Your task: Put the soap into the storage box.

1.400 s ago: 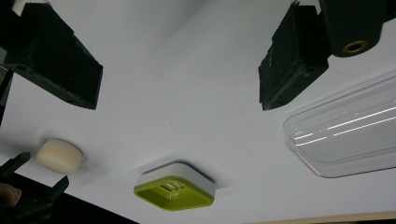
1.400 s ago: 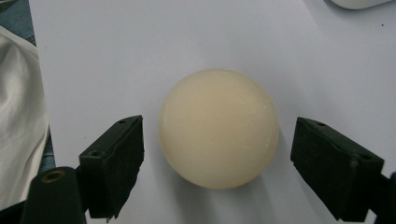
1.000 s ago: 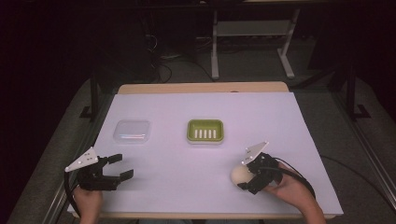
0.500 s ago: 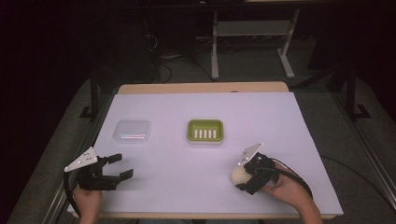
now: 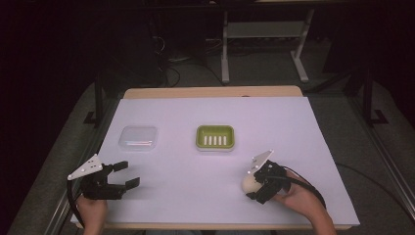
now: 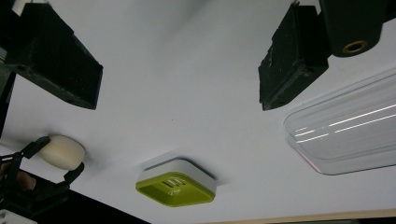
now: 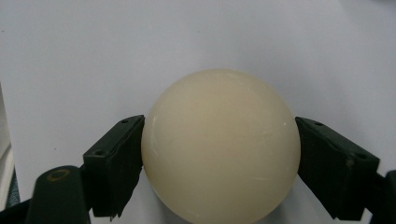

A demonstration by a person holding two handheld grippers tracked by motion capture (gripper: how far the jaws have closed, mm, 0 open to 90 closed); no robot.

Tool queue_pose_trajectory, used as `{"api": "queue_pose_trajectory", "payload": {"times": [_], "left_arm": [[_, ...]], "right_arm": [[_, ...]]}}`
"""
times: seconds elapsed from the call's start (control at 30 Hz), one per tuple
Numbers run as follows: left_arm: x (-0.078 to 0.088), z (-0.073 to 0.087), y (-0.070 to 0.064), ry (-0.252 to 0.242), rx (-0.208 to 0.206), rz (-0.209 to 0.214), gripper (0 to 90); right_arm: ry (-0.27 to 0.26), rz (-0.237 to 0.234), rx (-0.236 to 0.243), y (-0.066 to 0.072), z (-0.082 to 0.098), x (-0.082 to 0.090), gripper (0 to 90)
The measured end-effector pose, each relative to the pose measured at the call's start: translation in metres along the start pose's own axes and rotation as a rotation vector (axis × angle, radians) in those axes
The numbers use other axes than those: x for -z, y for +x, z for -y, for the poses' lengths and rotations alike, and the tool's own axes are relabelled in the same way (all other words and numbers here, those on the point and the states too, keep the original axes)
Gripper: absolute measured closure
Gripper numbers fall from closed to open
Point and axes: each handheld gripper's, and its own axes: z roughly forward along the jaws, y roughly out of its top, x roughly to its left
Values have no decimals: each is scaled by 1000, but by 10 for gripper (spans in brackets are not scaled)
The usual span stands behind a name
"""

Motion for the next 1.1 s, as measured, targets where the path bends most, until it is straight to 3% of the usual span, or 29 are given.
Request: {"api": "queue_pose_trajectory", "payload": {"times": [0.83, 1.1], "left_arm": [[0, 0, 0, -2, -2, -1, 131], [0, 0, 0, -5, 3, -5, 131]], "right_arm": [[13, 9, 22, 1, -2, -2, 231], [-1, -4, 3, 0, -1, -1, 234]]}}
